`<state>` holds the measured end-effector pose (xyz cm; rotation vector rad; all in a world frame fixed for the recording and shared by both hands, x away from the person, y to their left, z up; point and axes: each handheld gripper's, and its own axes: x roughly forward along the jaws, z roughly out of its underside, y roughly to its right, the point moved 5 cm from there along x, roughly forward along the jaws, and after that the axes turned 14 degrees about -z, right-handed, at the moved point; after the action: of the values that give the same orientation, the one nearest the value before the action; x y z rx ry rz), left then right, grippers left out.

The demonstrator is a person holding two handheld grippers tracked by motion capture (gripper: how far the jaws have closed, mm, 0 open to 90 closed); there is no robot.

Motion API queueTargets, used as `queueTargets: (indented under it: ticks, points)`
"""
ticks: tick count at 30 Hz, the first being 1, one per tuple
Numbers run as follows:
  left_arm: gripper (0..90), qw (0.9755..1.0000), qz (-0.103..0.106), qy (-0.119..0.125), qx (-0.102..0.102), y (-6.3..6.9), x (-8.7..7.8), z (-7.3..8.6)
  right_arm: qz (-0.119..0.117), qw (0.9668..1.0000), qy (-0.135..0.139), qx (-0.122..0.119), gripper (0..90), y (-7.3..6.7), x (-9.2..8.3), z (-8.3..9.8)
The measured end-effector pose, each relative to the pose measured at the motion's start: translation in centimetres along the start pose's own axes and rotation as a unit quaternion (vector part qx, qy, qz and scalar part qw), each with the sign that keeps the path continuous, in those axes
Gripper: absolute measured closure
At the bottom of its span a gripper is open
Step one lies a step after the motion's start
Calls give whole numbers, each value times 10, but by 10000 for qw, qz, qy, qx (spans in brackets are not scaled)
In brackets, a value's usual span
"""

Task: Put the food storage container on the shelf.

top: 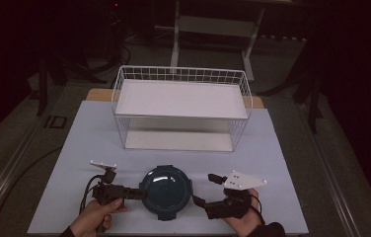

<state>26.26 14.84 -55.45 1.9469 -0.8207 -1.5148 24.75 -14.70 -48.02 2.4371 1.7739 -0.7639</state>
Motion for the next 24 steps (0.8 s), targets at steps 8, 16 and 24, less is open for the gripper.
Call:
queueTargets:
  ticks: [8,16,24]
  points:
    - [552,9986,-14,183,505,11,-3,4,-119,9988,-67,480,177,8,4,7]
    - [571,9944,-104,314,999,18,-8,14,-485,9886,-271,1401,292,16,14,21]
    - [578,9895,-132,412,1377,20,-11,23,-897,9746,-397,2011,413,17,21,31]
